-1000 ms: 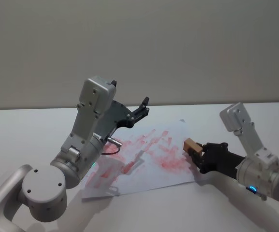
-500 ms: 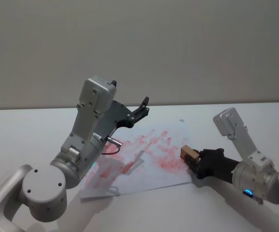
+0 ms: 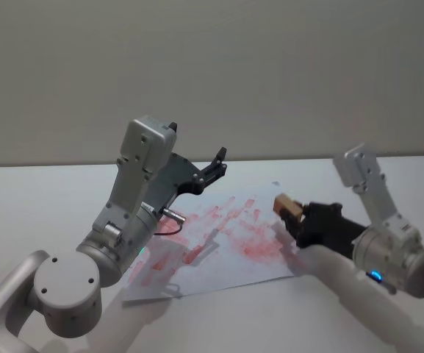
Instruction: Use the one hand to pick up the stamp and affix it onto the A4 paper.
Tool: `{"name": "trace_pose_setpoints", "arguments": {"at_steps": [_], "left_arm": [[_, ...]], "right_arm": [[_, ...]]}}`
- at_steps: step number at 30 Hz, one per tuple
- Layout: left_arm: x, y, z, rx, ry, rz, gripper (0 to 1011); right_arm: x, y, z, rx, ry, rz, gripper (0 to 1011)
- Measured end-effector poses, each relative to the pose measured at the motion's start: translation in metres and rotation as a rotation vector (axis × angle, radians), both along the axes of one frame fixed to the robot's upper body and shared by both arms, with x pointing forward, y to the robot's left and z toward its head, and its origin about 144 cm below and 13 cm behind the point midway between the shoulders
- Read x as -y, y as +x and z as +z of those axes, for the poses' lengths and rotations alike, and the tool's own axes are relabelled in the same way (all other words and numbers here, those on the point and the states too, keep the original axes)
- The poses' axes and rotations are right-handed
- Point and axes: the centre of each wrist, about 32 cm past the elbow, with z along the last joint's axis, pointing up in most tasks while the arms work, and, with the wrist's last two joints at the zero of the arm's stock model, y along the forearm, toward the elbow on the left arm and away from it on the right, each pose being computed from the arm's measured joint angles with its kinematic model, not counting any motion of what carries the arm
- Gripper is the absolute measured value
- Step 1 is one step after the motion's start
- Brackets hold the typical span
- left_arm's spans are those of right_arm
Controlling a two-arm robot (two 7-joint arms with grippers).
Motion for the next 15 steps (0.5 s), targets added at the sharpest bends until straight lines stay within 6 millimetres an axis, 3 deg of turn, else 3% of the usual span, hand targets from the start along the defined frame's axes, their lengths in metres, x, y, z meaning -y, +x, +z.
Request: {"name": "trace_pose_setpoints", "arguments": {"at_steps": [15], "left_arm": [[0.000,0.000,0.000,0.000,0.000,0.000,1001]], "right_arm": [[0.019,-0.017,0.038,0.167,0.071,-0.140,217]]}}
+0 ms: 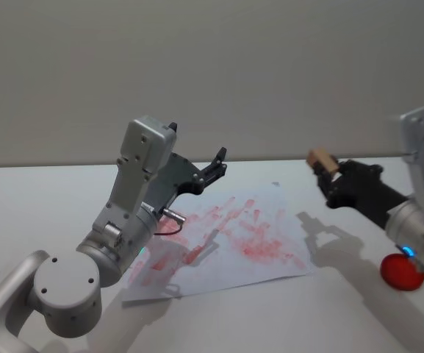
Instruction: Use the one hand to pick up the stamp and affix it onto the A4 paper.
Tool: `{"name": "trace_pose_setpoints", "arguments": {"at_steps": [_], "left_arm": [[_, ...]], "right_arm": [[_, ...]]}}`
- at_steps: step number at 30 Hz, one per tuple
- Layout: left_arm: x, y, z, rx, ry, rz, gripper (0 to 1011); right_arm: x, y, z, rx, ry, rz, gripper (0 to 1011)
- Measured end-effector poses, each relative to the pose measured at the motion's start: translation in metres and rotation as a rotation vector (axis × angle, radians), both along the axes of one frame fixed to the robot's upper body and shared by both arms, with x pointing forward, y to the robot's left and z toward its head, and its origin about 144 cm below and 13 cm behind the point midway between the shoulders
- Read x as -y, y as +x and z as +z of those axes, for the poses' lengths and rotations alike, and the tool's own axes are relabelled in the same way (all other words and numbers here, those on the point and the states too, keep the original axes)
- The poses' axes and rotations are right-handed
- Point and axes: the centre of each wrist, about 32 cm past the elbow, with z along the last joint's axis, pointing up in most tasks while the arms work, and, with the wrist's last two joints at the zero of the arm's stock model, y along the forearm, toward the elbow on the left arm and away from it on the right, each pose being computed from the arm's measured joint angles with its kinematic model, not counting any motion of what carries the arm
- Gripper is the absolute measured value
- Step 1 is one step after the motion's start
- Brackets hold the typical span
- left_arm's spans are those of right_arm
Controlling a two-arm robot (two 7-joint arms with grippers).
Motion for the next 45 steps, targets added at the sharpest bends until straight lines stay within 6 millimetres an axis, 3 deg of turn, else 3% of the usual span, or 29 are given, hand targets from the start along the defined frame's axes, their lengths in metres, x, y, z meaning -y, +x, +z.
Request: {"name": "trace_pose_setpoints", "arguments": {"at_steps": [10,18,26,45], "left_arm": [[0.000,0.000,0.000,0.000,0.000,0.000,1001],[0.000,0.000,0.000,0.000,0.000,0.000,1001],[0.000,0.000,0.000,0.000,0.000,0.000,1001],[0.000,0.000,0.000,0.000,0.000,0.000,1001]], "right_arm": [[0.022,-0.032,0.007,-0.002,0.018,-0.132,217],[0.042,-0.070,0.005,-0.082,0.014,-0.250,217],[0.054,-0.092,-0.001,-0.157,-0.008,-0.296,217],[0.062,-0.096,-0.012,-0.257,-0.066,-0.291,217]]}}
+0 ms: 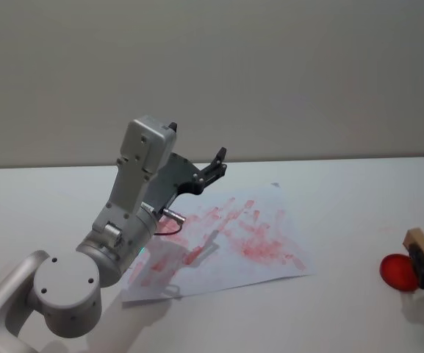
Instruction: Use the one hand to pick up the stamp and affix it onto the A4 paper.
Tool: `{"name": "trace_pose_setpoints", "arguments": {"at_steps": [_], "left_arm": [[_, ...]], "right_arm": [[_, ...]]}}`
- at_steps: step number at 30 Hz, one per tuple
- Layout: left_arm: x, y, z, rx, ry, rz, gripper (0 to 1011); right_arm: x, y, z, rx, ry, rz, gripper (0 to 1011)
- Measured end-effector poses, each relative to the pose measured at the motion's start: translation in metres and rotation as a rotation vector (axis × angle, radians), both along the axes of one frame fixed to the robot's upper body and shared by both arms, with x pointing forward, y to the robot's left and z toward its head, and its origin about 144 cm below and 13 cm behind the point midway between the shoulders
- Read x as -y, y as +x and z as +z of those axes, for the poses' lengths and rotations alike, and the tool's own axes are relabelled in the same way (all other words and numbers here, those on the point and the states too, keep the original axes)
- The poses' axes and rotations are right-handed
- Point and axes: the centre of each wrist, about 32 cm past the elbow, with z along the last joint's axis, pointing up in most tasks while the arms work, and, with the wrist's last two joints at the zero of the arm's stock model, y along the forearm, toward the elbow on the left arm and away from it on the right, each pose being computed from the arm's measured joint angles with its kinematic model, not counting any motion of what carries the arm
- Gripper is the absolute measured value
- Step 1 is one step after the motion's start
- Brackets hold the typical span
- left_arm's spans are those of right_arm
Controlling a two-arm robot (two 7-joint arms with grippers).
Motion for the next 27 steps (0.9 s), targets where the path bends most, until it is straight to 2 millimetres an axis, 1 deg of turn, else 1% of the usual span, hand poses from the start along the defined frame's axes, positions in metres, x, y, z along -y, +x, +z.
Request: {"name": "trace_pose_setpoints", "arguments": {"at_steps": [16,19,23,24,26,27], "left_arm": [[0.000,0.000,0.000,0.000,0.000,0.000,1001],[0.000,0.000,0.000,0.000,0.000,0.000,1001],[0.000,0.000,0.000,0.000,0.000,0.000,1001],[0.000,0.000,0.000,0.000,0.000,0.000,1001],[0.000,0.000,0.000,0.000,0.000,0.000,1001],[0.000,0.000,0.000,0.000,0.000,0.000,1001]], "right_arm": [[-0.004,0.014,-0.012,-0.061,-0.027,0.040,217],[-0.004,0.015,-0.013,-0.065,-0.028,0.043,238],[-0.005,0.017,-0.015,-0.070,-0.031,0.047,373],[-0.005,0.017,-0.015,-0.072,-0.032,0.048,392],[-0.005,0.018,-0.016,-0.074,-0.033,0.051,477],[-0.005,0.018,-0.016,-0.074,-0.033,0.051,477]]}}
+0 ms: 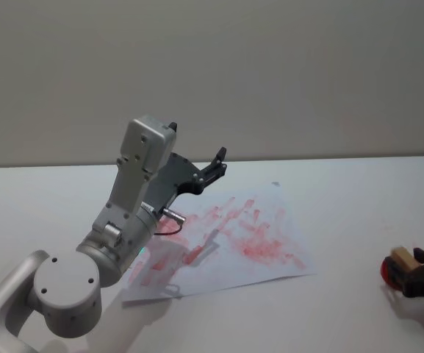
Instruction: Use the one hand to pick up the stamp and affix it onto the A4 paper.
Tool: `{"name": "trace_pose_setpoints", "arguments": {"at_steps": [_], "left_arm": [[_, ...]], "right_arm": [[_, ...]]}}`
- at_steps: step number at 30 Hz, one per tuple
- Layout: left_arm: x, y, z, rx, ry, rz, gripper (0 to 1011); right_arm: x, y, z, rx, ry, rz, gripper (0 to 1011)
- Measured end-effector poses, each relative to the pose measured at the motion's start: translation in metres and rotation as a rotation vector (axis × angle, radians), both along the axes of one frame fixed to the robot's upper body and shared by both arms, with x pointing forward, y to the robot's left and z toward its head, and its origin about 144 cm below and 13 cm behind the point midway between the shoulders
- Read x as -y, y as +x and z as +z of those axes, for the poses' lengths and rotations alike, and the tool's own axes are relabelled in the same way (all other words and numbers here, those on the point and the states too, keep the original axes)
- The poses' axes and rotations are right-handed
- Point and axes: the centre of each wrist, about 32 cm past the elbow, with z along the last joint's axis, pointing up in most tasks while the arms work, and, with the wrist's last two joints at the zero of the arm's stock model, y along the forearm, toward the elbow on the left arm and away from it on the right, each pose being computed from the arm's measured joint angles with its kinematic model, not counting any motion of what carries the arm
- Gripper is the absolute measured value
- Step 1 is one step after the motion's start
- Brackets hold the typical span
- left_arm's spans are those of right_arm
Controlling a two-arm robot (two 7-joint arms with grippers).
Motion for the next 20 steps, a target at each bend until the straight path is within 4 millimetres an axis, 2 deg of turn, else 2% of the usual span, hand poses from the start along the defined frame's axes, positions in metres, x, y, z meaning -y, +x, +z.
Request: {"name": "trace_pose_setpoints", "arguments": {"at_steps": [1,2,5,8,9,10,12,14,17,20], "left_arm": [[0.0000,0.0000,0.0000,0.000,0.000,0.000,1001],[0.0000,0.0000,0.0000,0.000,0.000,0.000,1001],[0.0000,0.0000,0.0000,0.000,0.000,0.000,1001],[0.0000,0.0000,0.0000,0.000,0.000,0.000,1001],[0.0000,0.0000,0.0000,0.000,0.000,0.000,1001],[0.0000,0.0000,0.0000,0.000,0.000,0.000,1001],[0.0000,0.0000,0.0000,0.000,0.000,0.000,1001],[0.0000,0.0000,0.0000,0.000,0.000,0.000,1001],[0.0000,0.0000,0.0000,0.000,0.000,0.000,1001],[0.0000,0.0000,0.0000,0.000,0.000,0.000,1001]], "right_arm": [[-0.0002,0.0004,-0.0003,-0.001,-0.001,0.001,507],[-0.0002,0.0007,-0.0005,-0.002,-0.001,0.001,578],[-0.0004,0.0013,-0.0010,-0.004,-0.002,0.003,636],[-0.0005,0.0017,-0.0012,-0.005,-0.002,0.004,756],[-0.0006,0.0019,-0.0014,-0.006,-0.002,0.005,756],[-0.0006,0.0020,-0.0014,-0.006,-0.003,0.005,811],[-0.0007,0.0022,-0.0016,-0.007,-0.003,0.005,842],[-0.0008,0.0023,-0.0017,-0.007,-0.004,0.005,916],[-0.0008,0.0025,-0.0019,-0.008,-0.004,0.006,994],[-0.0008,0.0027,-0.0020,-0.009,-0.004,0.006,1001]]}}
